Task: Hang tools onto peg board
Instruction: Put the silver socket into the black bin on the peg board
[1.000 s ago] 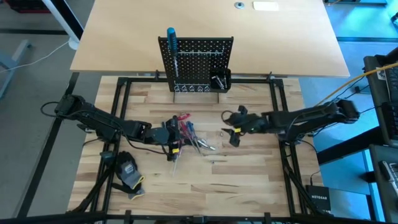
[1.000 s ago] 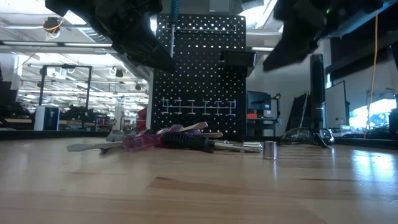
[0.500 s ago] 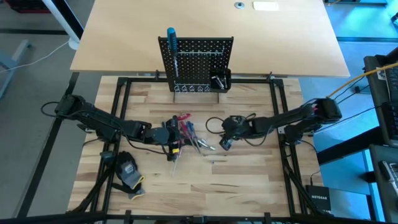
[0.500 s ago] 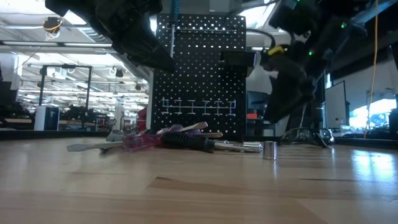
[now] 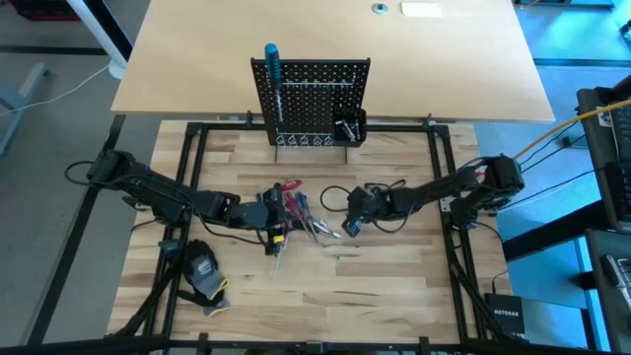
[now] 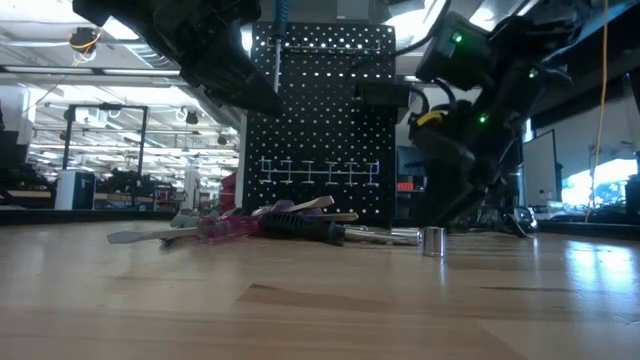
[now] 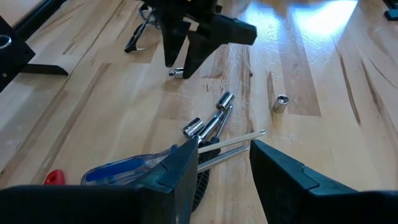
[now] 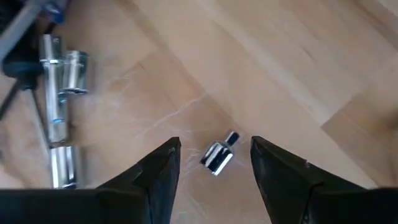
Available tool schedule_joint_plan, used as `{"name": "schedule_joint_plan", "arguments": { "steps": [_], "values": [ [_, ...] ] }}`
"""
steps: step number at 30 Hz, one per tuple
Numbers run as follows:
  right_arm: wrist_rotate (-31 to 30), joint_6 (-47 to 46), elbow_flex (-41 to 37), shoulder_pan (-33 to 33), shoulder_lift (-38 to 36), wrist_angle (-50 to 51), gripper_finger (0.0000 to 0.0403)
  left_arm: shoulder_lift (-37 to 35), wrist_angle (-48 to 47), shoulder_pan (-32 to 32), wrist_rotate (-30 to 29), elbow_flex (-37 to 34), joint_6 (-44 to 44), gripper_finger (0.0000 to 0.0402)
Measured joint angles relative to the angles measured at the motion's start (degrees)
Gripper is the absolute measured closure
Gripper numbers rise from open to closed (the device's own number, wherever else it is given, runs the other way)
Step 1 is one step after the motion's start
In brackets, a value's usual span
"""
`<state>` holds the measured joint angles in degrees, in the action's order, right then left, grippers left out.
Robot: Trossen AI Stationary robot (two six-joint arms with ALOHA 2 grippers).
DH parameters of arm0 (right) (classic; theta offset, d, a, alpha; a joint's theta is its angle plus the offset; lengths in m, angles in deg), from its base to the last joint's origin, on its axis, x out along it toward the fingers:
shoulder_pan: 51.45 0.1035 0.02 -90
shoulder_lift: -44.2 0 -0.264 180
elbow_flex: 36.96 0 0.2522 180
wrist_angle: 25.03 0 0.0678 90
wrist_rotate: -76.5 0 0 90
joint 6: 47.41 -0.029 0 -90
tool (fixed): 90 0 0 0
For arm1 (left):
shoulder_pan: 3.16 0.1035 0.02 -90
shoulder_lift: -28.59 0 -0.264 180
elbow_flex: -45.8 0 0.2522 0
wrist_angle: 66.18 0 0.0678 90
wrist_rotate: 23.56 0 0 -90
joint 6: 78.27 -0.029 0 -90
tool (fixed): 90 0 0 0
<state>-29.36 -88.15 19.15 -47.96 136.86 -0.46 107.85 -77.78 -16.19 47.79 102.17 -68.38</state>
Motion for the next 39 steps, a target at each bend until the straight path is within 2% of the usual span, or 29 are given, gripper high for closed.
{"name": "schedule_joint_plan", "arguments": {
  "steps": [10, 16, 19, 25, 28, 39],
  "values": [
    [1.15, -0.83, 0.02, -1.40, 0.99, 0.12, 0.0205, 0.00, -0.07, 0.01, 0.01, 0.00, 0.04, 0.0265],
    [5.39, -0.73, 0.28, -3.44, 3.16, -0.72, 0.0209, 0.00, 0.00, -0.01, 0.00, -0.01, 0.13, 0.0265],
    [5.54, -0.70, 0.26, -3.63, 3.34, -0.64, 0.0231, 0.00, -0.03, 0.00, 0.01, -0.02, 0.05, 0.0265],
    [5.68, 0.30, 0.68, -3.54, 3.45, -0.20, 0.0313, 0.00, -0.28, -0.01, 0.00, -0.02, 0.00, 0.0265],
    [5.93, 0.67, 0.68, -3.54, 3.50, -0.39, 0.0340, 0.00, -0.28, 0.01, 0.00, -0.02, 0.00, 0.0265],
    [5.78, 3.72, 1.28, -3.45, 3.33, -0.20, 0.0322, 0.00, 0.21, 0.01, 0.00, -0.02, 0.00, 0.0265]
  ]
}}
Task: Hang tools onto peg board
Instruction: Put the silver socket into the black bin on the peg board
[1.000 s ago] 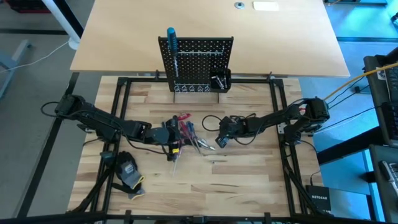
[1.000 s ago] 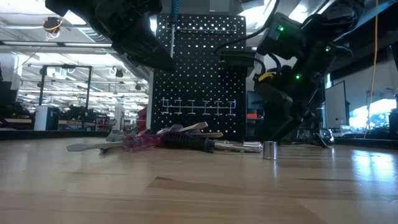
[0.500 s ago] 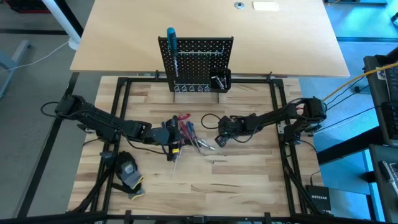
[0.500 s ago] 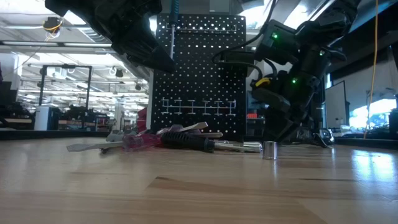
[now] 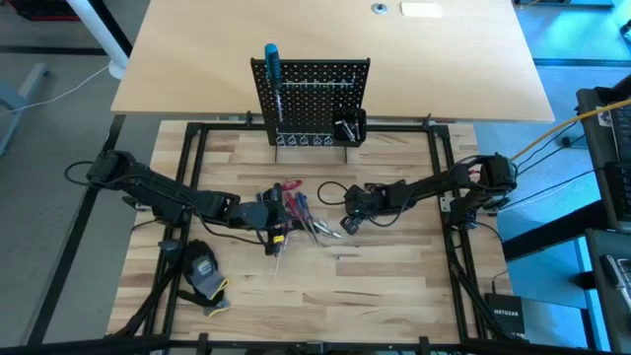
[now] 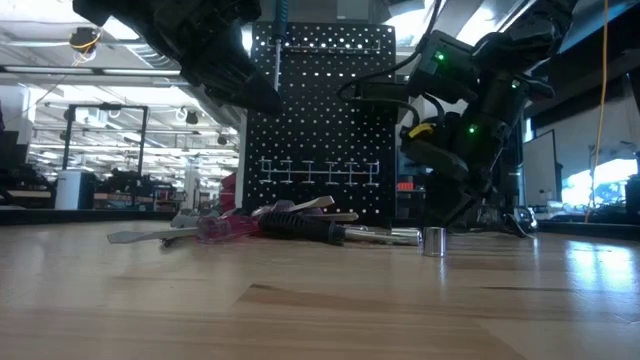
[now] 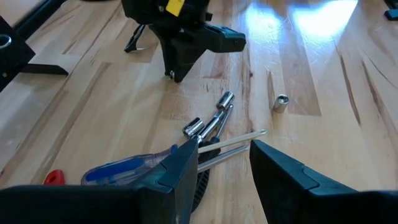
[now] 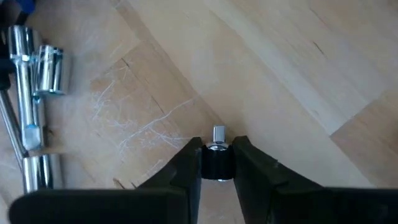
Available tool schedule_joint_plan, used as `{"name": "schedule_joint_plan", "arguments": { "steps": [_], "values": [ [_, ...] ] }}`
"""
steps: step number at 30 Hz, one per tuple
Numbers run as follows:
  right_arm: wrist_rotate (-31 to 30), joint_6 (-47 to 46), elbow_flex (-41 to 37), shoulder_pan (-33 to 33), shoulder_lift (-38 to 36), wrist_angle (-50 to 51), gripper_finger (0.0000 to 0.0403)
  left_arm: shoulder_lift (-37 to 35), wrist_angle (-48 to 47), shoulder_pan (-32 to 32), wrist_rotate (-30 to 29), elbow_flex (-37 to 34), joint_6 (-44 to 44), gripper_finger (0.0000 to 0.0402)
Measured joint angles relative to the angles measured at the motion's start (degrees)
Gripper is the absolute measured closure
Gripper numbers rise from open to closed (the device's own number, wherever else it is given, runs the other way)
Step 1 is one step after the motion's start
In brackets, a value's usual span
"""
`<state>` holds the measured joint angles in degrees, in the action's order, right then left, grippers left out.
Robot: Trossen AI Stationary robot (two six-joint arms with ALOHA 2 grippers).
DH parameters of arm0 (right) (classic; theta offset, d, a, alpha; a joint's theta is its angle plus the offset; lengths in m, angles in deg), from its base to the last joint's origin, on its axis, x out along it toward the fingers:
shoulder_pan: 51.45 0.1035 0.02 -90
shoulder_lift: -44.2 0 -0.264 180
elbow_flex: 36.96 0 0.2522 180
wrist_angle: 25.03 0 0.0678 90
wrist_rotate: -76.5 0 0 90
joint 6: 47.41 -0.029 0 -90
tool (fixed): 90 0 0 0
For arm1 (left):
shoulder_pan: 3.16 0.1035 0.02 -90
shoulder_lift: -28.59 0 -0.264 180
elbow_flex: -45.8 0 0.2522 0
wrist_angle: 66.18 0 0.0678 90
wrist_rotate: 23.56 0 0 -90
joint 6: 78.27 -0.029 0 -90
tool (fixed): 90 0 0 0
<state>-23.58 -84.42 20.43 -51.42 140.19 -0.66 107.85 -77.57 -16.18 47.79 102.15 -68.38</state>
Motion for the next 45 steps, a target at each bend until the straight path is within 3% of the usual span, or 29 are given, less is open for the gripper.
{"name": "schedule_joint_plan", "arguments": {
  "steps": [4, 25, 31, 37, 45],
  "values": [
    [0.21, 3.23, 1.54, 0.00, -2.14, 0.44, 0.0335, 0.00, 0.24, 0.00, 0.00, 0.00, 0.17, 0.0265],
    [-5.80, 12.01, 2.41, 1.09, -29.29, -3.18, 0.0330, -0.14, 3.21, -0.02, 0.00, 0.00, -2.22, 0.0265],
    [-5.79, 17.99, 2.46, 1.07, -33.26, -9.83, 0.0329, -1.83, 3.07, -0.02, -0.11, 0.00, -2.49, 0.0265],
    [-14.49, 24.78, 2.46, 0.75, -35.93, -13.55, 0.0329, -2.03, 2.83, -0.07, -0.21, 0.00, -2.83, 0.0265],
    [-15.87, 30.81, 2.52, -6.85, -34.95, -19.46, 0.0329, -2.03, 2.76, 0.09, -0.24, 0.00, -3.14, 0.0265]
  ]
}}
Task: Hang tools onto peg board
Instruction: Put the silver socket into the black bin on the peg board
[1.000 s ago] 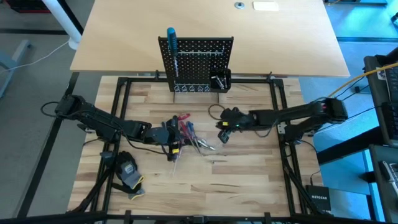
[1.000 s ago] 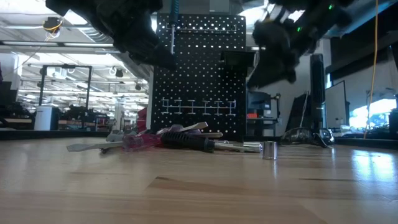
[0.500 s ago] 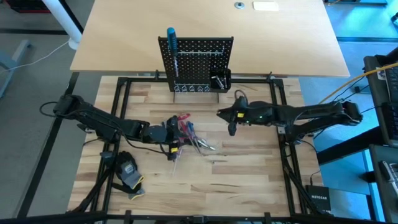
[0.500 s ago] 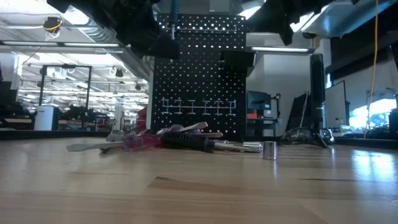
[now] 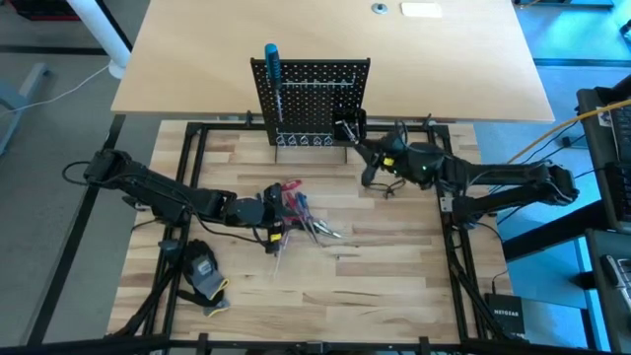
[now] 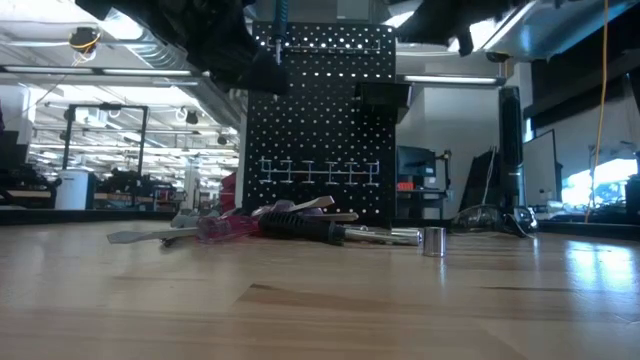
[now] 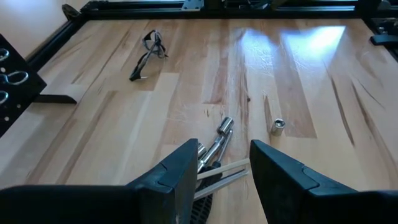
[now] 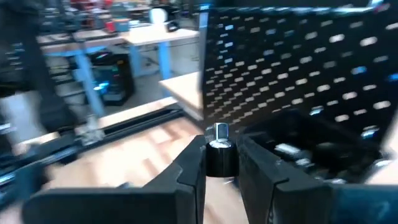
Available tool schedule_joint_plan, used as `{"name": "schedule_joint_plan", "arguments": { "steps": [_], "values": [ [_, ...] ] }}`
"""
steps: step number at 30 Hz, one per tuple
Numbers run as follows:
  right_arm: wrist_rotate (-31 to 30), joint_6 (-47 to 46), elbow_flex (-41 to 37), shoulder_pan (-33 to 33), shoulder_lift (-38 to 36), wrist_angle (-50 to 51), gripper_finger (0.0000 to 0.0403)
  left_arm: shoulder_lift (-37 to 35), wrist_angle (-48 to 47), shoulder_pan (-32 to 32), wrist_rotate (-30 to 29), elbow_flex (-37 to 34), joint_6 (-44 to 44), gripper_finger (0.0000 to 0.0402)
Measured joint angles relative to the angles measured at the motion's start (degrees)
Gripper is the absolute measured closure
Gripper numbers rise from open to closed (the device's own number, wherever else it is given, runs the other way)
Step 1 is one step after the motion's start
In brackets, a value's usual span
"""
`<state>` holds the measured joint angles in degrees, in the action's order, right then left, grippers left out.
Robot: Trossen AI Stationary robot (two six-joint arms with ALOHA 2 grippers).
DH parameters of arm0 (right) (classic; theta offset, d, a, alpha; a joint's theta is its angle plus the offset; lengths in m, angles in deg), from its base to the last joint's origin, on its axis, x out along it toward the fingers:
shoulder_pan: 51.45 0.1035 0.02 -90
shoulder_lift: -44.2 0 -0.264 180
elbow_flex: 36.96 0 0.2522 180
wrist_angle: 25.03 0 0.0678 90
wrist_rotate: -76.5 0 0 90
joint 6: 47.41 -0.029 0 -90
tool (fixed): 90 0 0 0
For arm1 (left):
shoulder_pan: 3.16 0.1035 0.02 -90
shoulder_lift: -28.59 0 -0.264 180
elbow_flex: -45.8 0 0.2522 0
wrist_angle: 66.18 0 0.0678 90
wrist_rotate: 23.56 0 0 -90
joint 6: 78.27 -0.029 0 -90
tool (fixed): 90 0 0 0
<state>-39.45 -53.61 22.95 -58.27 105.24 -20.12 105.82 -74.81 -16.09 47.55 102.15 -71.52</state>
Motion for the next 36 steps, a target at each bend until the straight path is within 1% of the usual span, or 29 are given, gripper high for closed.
{"name": "schedule_joint_plan", "arguments": {
  "steps": [2, 6, 9, 14, 20, 23, 30, 33, 36],
  "values": [
    [0.68, 0.52, 0.00, -2.77, 0.66, -1.38, 0.0329, 0.00, 0.14, 0.00, 0.00, 0.00, 0.15, 0.0265],
    [5.91, -0.15, 0.02, -7.88, 2.24, -2.05, 0.0329, 0.02, -0.31, 0.00, 0.00, 0.00, 0.27, 0.0265],
    [8.55, -1.95, 0.00, -10.15, 4.02, -1.83, 0.0329, 0.02, -0.18, 0.00, 0.00, 0.00, 0.28, 0.0265],
    [9.08, -2.40, 0.00, -12.12, 6.46, -3.03, 0.0329, 0.02, -0.20, 0.00, 0.00, 0.00, 0.28, 0.0265],
    [9.04, -2.40, 0.00, -12.06, 7.16, -4.60, 0.0324, 0.02, -0.17, -0.09, -0.01, 0.00, 0.29, 0.0265],
    [8.56, -2.37, 0.00, -12.06, 7.14, -4.67, 0.0301, 0.02, -0.16, -0.11, 0.00, 0.00, 0.30, 0.0265],
    [8.50, 0.60, 0.00, -11.97, 6.60, -4.65, 0.0223, 0.02, -0.17, -0.10, 0.00, 0.00, 0.41, 0.0265],
    [9.27, 2.99, 0.00, -11.86, 4.85, -4.62, 0.0205, 0.04, -0.19, -0.11, 0.00, 0.00, 0.36, 0.0265],
    [12.19, 3.57, 0.00, -10.02, 2.44, -4.69, 0.0200, 0.04, -0.18, -0.11, 0.00, 0.00, 0.35, 0.0265]
  ]
}}
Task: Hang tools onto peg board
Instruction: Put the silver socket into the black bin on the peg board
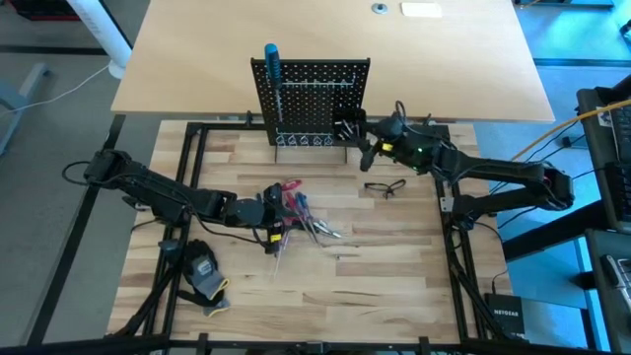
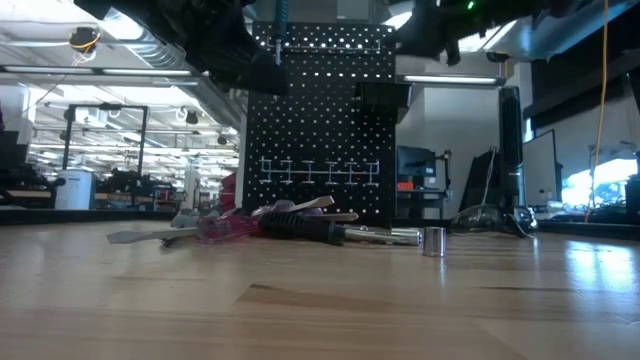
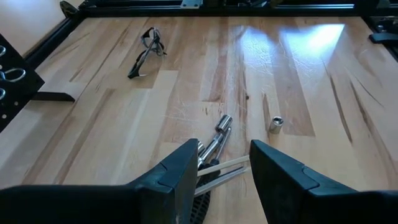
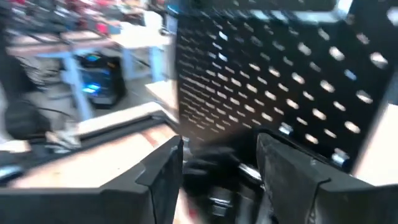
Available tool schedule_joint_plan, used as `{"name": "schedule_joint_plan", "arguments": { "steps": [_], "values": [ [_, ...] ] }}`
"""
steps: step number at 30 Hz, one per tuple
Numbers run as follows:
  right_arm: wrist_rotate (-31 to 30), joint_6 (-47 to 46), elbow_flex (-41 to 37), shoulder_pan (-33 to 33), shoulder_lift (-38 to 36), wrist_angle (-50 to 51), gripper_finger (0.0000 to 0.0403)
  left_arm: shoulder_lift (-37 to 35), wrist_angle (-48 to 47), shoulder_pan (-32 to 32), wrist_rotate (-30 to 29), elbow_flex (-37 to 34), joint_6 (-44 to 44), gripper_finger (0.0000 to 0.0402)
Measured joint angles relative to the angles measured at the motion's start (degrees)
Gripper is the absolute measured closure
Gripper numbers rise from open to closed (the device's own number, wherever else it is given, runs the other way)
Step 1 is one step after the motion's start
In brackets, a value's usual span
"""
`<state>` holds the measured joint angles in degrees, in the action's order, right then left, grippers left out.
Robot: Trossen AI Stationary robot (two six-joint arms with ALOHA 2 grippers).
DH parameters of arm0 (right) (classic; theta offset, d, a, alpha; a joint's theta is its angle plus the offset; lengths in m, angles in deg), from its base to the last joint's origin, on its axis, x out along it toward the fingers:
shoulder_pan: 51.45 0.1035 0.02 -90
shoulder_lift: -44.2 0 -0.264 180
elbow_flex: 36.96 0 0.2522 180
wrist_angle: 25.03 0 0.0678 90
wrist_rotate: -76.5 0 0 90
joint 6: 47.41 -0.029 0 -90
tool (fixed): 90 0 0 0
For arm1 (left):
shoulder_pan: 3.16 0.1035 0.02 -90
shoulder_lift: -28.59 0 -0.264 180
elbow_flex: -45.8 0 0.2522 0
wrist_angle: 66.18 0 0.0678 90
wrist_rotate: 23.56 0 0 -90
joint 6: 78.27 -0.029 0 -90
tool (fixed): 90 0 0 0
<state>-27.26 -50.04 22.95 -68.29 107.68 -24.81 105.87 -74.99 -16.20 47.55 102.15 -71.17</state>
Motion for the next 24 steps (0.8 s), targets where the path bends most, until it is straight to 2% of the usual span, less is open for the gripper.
{"name": "schedule_joint_plan", "arguments": {
  "steps": [7, 13, 19, 24],
  "values": [
    [2.85, 1.65, 0.00, 10.62, -2.21, 0.94, 0.0199, 0.00, -0.02, -0.35, 0.00, 0.00, 0.80, 0.0265],
    [3.87, 1.61, 0.02, 19.93, -1.28, 10.79, 0.0199, 0.02, 0.00, -0.61, 0.02, 0.00, 0.93, 0.0265],
    [4.09, 1.66, 0.02, 25.99, 3.49, 20.46, 0.0198, 0.02, -0.04, -0.52, 0.02, 0.00, 0.54, 0.0265],
    [4.42, 2.56, -0.02, 26.72, 10.66, 21.57, 0.0198, 0.07, 0.24, -0.36, 0.02, 0.00, -0.31, 0.0265]
  ]
}}
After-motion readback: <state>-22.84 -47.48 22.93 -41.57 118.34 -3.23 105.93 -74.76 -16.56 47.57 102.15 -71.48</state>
